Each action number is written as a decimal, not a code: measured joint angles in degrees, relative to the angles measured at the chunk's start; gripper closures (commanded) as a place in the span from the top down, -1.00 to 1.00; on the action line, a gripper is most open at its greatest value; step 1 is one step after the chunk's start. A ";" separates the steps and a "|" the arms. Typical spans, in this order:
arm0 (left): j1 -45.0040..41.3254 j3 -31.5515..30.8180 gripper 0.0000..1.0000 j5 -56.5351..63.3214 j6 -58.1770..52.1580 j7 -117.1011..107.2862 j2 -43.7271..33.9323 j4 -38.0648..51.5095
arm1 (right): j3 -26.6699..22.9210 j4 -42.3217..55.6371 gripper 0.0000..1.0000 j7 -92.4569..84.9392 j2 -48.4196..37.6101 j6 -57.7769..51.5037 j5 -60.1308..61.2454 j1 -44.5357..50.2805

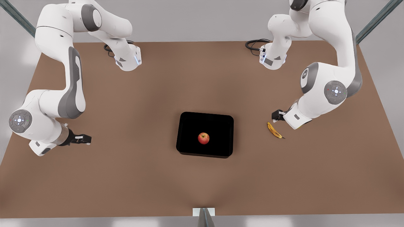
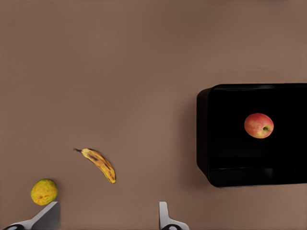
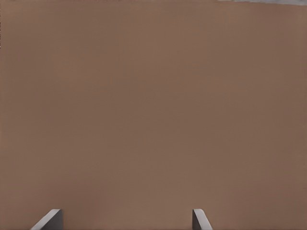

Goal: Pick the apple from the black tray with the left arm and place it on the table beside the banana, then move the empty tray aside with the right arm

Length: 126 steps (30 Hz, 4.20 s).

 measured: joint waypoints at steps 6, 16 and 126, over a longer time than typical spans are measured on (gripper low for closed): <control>-6.20 0.04 1.00 -0.11 1.59 -1.10 1.57 1.86 | 0.12 1.43 1.00 -0.70 2.39 1.27 -0.07 0.04; -30.09 -0.01 1.00 2.04 12.91 -13.62 13.87 2.69 | 0.08 7.19 1.00 -1.51 2.40 -2.40 -0.10 0.04; -2.20 7.09 1.00 4.38 7.14 -3.13 6.99 9.00 | 28.43 -9.67 -0.26 52.37 21.16 19.10 -11.06 12.28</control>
